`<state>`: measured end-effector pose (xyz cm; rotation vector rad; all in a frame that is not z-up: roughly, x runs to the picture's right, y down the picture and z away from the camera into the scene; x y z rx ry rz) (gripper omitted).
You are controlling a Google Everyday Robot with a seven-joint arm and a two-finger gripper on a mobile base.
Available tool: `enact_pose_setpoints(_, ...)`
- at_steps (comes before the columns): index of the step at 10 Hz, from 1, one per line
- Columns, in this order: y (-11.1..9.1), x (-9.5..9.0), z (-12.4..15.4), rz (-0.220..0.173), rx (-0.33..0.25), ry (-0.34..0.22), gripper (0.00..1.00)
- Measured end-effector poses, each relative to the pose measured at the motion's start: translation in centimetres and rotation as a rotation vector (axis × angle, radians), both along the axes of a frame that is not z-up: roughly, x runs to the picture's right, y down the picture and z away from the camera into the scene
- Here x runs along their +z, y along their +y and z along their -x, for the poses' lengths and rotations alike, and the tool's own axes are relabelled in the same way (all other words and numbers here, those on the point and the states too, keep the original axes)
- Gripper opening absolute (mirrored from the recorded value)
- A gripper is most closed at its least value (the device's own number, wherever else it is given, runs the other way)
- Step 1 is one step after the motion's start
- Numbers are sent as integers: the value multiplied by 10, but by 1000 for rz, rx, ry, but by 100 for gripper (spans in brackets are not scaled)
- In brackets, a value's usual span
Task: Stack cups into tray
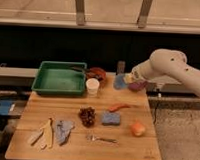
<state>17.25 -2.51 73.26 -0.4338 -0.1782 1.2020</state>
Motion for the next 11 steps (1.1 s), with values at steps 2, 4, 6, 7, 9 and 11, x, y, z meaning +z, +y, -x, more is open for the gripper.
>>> enact_pose_setpoints(2,0,0,1,0,-1,-1,0)
enact_pose_setpoints(4,1,1,0,5,8,-4,0)
enact_pose_setpoints(6,8,-1,-20,13,51,-6,0)
enact_pose_setpoints(7,12,-4,-30,13,53,-11,0)
enact_pose_setpoints(9,14,-6,-36,14,43,-33,0)
enact_pose_setpoints(11,11,-2,-24,18,26,-64,0)
